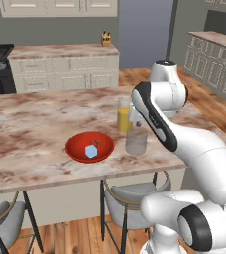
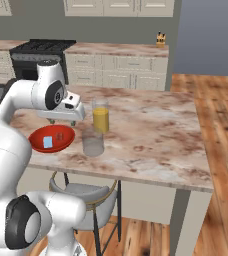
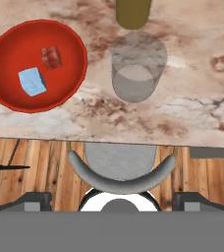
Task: There are two ice cubes in the ice bowl. Place both ice cubes in the glass cup.
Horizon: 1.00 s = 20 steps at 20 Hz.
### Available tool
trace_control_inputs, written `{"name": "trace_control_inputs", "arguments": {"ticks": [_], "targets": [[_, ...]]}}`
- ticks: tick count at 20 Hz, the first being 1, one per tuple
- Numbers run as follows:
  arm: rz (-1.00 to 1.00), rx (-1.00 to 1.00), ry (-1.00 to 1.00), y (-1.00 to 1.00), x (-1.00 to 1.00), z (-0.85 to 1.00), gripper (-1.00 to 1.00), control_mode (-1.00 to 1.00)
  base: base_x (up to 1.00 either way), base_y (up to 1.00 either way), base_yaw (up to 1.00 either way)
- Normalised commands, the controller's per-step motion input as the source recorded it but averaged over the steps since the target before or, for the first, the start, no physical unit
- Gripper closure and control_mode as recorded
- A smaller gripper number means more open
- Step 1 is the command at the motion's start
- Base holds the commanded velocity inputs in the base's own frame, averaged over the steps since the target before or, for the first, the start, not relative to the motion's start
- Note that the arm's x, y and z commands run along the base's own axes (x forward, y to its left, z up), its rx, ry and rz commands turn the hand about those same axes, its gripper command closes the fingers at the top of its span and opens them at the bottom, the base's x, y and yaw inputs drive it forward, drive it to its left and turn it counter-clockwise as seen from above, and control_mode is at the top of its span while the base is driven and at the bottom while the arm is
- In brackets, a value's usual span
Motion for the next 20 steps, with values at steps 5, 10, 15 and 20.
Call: {"name": "trace_control_inputs", "arguments": {"ticks": [5, 10, 15, 20], "targets": [[-0.01, 0.0, 0.02, 0.95, 0.07, -0.18, -1.0, -1.0, 0.0, 0.0, 0.0], [0.01, 0.05, 0.05, 0.77, 0.0, -0.42, -1.0, -1.0, 0.0, 0.0, 0.0], [0.06, 0.18, 0.01, 0.41, 0.02, -0.56, -1.0, -1.0, 0.0, 0.0, 0.0], [0.05, 0.02, 0.0, 0.18, 0.05, -0.31, -1.0, -1.0, 0.0, 0.0, 0.0]]}}
